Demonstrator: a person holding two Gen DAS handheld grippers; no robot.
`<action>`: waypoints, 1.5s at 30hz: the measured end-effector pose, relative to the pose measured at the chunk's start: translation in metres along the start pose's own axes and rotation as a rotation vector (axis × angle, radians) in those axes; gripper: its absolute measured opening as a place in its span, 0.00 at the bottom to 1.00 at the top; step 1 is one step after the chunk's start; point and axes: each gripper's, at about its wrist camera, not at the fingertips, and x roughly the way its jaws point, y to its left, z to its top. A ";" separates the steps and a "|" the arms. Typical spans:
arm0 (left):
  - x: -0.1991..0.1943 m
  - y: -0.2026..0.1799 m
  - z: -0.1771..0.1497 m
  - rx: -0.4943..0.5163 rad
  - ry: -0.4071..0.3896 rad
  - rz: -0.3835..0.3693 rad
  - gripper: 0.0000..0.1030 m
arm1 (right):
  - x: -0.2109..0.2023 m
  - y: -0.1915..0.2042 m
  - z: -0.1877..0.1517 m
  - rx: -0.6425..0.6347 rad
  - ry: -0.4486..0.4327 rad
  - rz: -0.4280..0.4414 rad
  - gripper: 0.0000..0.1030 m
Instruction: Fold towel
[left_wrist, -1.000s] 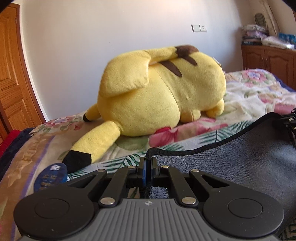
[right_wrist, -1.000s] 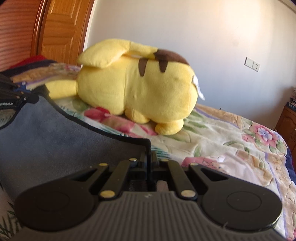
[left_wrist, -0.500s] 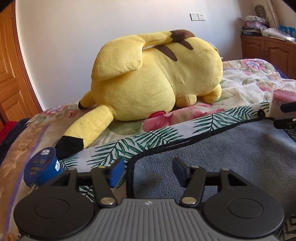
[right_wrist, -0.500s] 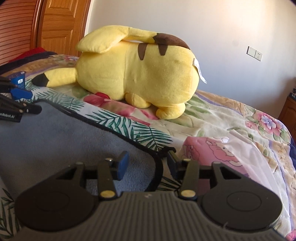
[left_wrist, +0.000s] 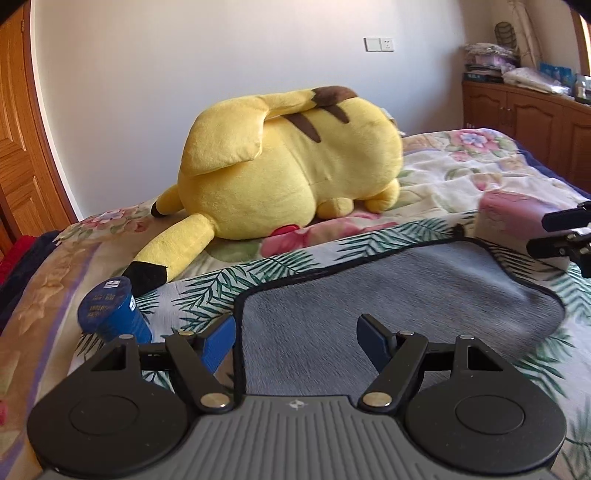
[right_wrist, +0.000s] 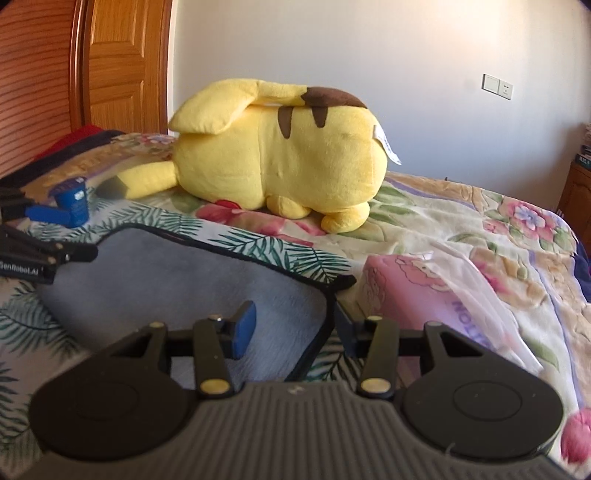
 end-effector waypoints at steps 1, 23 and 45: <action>-0.007 -0.001 0.000 0.003 0.000 -0.004 0.53 | -0.007 0.001 0.001 0.002 -0.002 0.000 0.47; -0.153 -0.015 0.033 0.036 -0.106 -0.040 0.60 | -0.141 0.021 0.042 0.029 -0.115 0.002 0.47; -0.252 -0.029 0.005 0.012 -0.155 -0.070 0.80 | -0.210 0.047 0.011 0.098 -0.130 0.024 0.60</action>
